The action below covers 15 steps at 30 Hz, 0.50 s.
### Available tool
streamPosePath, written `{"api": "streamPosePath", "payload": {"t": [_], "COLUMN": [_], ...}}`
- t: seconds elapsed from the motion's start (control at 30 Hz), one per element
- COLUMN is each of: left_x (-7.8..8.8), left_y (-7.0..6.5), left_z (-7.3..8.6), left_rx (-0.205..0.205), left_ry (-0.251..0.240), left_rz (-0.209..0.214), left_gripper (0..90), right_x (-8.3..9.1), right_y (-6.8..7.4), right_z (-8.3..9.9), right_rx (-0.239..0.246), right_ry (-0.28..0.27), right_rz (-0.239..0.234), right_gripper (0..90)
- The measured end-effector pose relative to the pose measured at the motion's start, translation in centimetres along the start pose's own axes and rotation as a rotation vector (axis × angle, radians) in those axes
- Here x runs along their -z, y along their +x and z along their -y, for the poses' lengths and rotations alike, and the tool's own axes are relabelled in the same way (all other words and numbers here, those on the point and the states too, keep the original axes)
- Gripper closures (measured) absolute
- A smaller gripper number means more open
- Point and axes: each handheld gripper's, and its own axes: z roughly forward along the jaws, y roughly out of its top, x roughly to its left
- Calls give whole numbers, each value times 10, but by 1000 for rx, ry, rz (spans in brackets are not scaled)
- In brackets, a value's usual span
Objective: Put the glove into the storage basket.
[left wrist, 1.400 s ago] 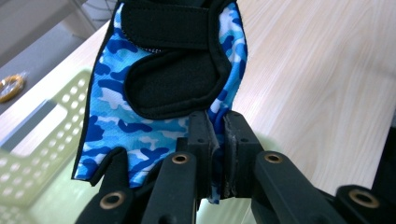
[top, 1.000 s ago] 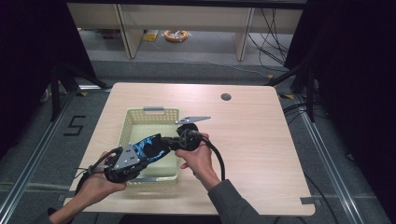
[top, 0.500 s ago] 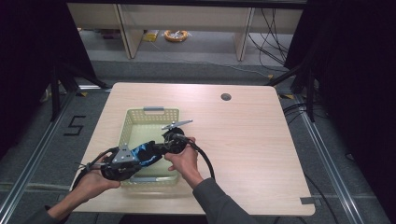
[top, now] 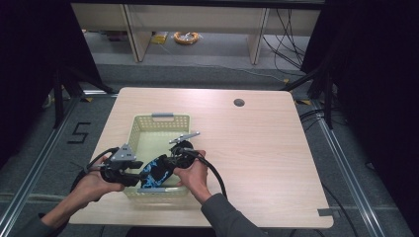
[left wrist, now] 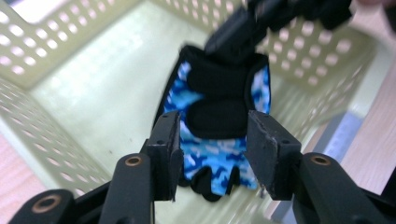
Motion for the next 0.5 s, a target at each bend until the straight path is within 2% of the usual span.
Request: {"api": "streamPosePath", "payload": {"t": [0.03, 0.07, 0.1, 0.23, 0.27, 0.3, 0.33, 0.37, 0.4, 0.47, 0.5], "left_x": [2, 3, 4, 7, 8, 8, 8, 10, 10, 12, 13], "left_y": [-1, -3, -4, -9, -12, -15, -15, -17, -18, -18, -18], "left_z": [-1, -2, -4, -7, -6, -5, -5, -2, -1, -1, 1], "left_rx": [3, 12, 2, 18, 28, 42, 42, 43, 59, 52, 57], "left_ry": [-9, -13, -25, -58, -88, -97, -97, -93, -102, -103, -128], "left_rz": [-7, -11, -11, -1, 0, 1, 1, -2, -2, 2, -9], "left_gripper": [547, 540, 528, 508, 502, 497, 488, 475, 464, 453, 453], "right_x": [0, -1, 0, 1, 3, 4, 4, 5, 6, 6, 9], "right_y": [2, 1, 3, 5, 8, 9, 9, 10, 11, 11, 15], "right_z": [0, 1, 2, 4, 6, 7, 7, 10, 10, 10, 12], "right_rx": [-13, 7, -8, 6, 30, 14, 14, 16, 15, 34, 40], "right_ry": [12, 0, 8, 5, 3, 9, 9, 11, 25, 15, 22], "right_rz": [4, -1, 2, -4, 6, 7, 7, -12, -11, -22, -10], "right_gripper": [869, 868, 868, 859, 859, 858, 858, 851, 842, 836, 827]}}
